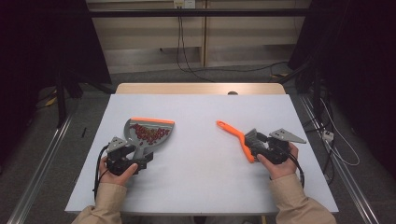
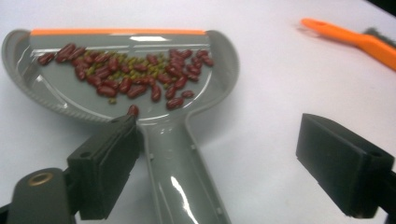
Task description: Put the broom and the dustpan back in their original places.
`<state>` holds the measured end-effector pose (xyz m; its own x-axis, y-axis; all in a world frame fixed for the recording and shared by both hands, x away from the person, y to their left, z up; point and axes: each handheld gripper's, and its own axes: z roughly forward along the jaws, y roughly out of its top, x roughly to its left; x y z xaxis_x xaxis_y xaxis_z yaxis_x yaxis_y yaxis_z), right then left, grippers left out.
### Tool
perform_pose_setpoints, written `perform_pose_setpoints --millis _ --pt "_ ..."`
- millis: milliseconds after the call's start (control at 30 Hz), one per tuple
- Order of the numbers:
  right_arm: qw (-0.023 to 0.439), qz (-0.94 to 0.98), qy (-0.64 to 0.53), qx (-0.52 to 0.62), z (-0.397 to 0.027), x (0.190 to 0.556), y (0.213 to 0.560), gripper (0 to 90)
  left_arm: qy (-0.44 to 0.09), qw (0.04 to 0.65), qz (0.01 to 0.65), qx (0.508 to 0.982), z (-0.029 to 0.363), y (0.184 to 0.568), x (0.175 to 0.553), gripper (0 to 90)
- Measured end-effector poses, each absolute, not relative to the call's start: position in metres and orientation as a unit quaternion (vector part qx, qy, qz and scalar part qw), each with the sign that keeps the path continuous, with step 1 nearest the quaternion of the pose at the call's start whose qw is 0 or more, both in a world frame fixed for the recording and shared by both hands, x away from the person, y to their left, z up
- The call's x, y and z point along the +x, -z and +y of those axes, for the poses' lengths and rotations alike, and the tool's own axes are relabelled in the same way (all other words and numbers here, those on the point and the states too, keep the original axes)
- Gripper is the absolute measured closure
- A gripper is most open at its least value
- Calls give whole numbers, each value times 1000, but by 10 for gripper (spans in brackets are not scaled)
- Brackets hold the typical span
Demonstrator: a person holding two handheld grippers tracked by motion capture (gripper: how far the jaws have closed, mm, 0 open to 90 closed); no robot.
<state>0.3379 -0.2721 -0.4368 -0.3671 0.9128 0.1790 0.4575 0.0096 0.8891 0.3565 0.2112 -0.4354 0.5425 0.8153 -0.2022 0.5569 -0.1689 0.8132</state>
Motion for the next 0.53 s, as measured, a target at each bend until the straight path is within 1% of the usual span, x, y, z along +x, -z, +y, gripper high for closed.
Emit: perform_pose_setpoints --millis 100,333,533 --pt "233 676 -486 502 -273 333 437 313 -138 464 440 756 215 437 353 94" --pt "221 680 -501 488 -273 320 440 275 -139 482 406 763 222 435 345 82" --pt "222 684 -503 479 -275 314 441 263 -137 485 401 765 221 436 345 77"
